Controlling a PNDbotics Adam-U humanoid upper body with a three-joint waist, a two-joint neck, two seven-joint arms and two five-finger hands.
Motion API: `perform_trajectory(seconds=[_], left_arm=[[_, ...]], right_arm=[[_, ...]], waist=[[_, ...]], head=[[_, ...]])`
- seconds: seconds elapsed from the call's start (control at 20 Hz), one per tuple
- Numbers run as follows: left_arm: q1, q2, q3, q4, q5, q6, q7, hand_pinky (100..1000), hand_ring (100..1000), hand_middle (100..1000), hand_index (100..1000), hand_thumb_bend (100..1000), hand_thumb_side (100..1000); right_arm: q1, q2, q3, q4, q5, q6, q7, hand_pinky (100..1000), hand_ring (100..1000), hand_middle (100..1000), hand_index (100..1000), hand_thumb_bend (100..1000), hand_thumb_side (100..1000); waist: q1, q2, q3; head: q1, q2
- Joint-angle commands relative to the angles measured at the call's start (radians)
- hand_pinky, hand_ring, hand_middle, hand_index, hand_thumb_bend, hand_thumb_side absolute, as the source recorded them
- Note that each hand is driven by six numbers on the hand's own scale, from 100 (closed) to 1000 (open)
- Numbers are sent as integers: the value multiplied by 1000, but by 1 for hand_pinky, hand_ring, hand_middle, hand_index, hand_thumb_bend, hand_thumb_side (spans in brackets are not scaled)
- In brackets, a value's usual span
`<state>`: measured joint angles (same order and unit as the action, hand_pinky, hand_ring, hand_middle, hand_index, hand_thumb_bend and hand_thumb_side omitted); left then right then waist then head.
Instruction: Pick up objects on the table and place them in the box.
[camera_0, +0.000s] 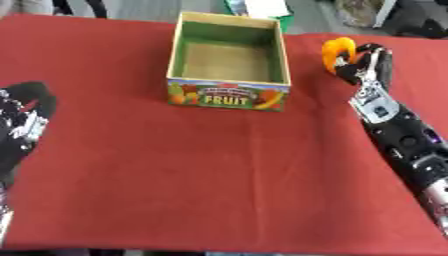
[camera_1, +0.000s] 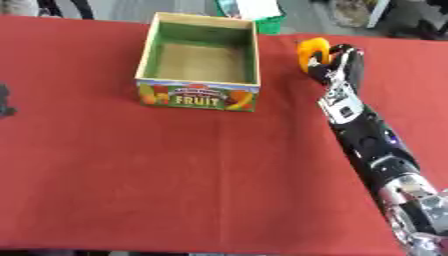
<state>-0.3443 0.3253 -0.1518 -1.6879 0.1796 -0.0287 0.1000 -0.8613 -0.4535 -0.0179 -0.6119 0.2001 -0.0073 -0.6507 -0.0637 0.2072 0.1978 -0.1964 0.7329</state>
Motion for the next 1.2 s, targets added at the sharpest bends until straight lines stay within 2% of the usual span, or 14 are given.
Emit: perform_trajectory(seconds=[0.05, 0.55, 0.85, 1.0, 1.2], left_arm=[[-11, 15, 6, -17, 4, -3, 2, 725, 821, 706, 646, 556, 397], [-2, 14, 7, -17, 4, -2, 3, 724, 820, 706, 645, 559, 396], [0, 13, 3, -16, 5, 0, 0, 724, 820, 705, 645, 560, 396], [-1, 11, -1, -15, 5, 0, -4, 724, 820, 705, 645, 561, 396], [-6, 8, -5, -16, 5, 0, -9, 724, 819, 705, 644, 562, 396]], right_arm=[[-10, -37, 5, -60, -37, -16, -8, 448, 458, 196, 272, 100, 100], [-32, -51, 66, -287, -86, -19, 105, 448, 455, 196, 268, 100, 100], [-85, -24, 136, -411, -81, -16, 216, 454, 458, 200, 272, 100, 100], [-116, 17, 159, -405, -49, -23, 274, 461, 463, 205, 279, 100, 100], [-146, 90, 163, -309, 26, -43, 337, 481, 481, 222, 301, 100, 100]], waist=[[3, -19, -5], [9, -36, -12], [10, -46, -5], [8, -49, 4], [7, -47, 24]], head=[[2, -6], [7, 1], [-1, 4], [-9, 1], [-19, -5]])
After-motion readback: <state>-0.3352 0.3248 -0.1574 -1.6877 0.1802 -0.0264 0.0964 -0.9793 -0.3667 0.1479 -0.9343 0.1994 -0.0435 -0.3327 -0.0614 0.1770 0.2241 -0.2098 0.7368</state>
